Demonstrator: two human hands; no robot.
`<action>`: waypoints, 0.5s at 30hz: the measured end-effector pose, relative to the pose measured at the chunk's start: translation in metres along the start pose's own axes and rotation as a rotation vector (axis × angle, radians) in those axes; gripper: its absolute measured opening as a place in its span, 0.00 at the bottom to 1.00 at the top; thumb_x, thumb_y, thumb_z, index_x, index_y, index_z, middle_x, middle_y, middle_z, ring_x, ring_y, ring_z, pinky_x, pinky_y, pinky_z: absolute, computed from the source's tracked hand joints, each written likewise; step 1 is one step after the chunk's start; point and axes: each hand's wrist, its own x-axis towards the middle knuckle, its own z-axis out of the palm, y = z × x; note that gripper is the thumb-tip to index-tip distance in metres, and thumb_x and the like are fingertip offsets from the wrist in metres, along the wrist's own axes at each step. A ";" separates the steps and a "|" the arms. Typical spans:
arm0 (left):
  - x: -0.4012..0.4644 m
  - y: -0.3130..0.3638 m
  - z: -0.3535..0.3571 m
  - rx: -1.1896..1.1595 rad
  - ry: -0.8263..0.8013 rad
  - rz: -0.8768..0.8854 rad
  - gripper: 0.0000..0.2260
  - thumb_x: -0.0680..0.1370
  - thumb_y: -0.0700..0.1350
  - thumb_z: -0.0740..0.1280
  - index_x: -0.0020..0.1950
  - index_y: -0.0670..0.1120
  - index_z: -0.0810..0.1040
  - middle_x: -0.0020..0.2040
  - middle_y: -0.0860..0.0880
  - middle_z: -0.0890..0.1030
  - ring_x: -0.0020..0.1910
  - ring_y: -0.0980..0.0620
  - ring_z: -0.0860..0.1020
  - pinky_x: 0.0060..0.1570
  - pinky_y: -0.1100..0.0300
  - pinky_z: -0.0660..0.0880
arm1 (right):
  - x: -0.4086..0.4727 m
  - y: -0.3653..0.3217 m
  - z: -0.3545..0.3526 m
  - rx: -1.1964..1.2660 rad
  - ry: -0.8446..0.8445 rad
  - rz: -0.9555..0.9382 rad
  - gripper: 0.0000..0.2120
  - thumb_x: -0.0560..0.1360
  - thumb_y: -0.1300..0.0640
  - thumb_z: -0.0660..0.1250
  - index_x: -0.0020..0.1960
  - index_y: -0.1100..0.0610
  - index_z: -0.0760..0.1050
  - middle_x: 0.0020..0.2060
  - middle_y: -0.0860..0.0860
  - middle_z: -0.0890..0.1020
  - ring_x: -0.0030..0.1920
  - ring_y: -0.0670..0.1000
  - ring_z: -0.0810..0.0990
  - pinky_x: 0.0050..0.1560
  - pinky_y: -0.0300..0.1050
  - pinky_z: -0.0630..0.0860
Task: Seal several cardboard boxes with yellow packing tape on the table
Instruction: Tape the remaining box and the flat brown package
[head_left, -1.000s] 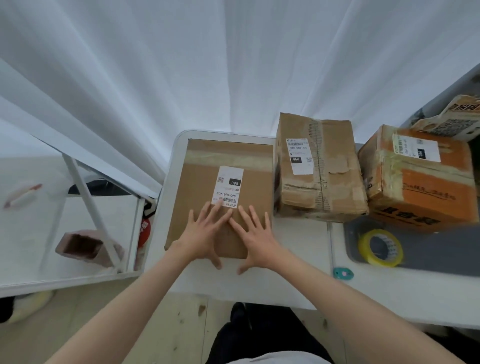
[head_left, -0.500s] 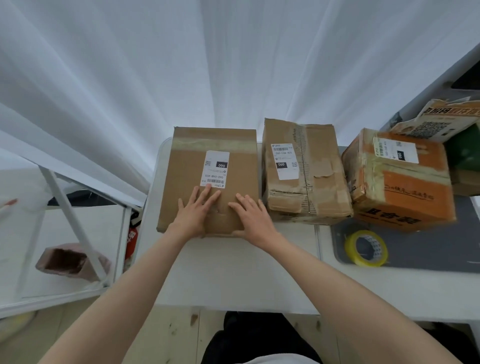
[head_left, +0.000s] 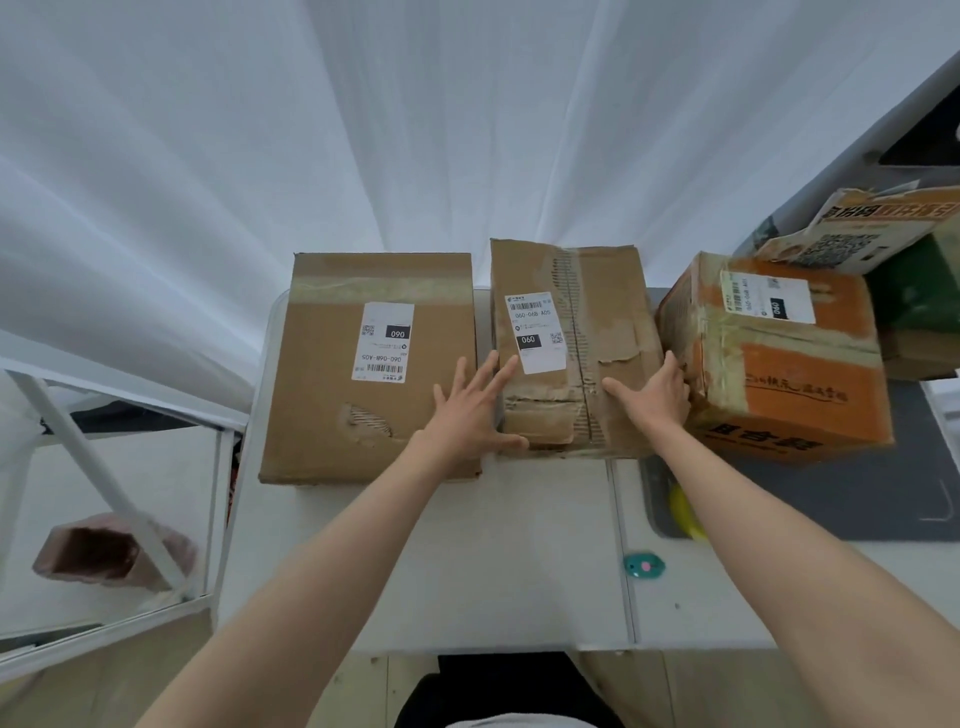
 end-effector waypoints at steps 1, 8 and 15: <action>0.002 0.003 0.002 -0.043 0.000 -0.021 0.55 0.70 0.65 0.75 0.81 0.61 0.37 0.83 0.54 0.38 0.80 0.39 0.35 0.73 0.26 0.43 | -0.001 0.001 0.003 0.002 0.012 -0.001 0.52 0.72 0.41 0.76 0.82 0.56 0.48 0.80 0.57 0.57 0.79 0.62 0.57 0.77 0.60 0.57; -0.007 -0.008 0.015 -0.059 0.073 -0.120 0.61 0.65 0.67 0.77 0.82 0.58 0.36 0.81 0.48 0.32 0.81 0.44 0.34 0.74 0.32 0.40 | -0.032 -0.013 0.029 0.053 0.066 -0.117 0.46 0.72 0.47 0.78 0.80 0.55 0.55 0.77 0.56 0.62 0.74 0.62 0.64 0.72 0.60 0.64; -0.020 -0.043 0.007 -0.050 0.159 -0.186 0.56 0.68 0.65 0.77 0.83 0.59 0.42 0.83 0.47 0.39 0.81 0.44 0.38 0.75 0.30 0.43 | -0.044 -0.035 0.043 -0.037 -0.161 -0.224 0.45 0.78 0.50 0.71 0.83 0.54 0.45 0.82 0.54 0.51 0.79 0.60 0.57 0.76 0.59 0.59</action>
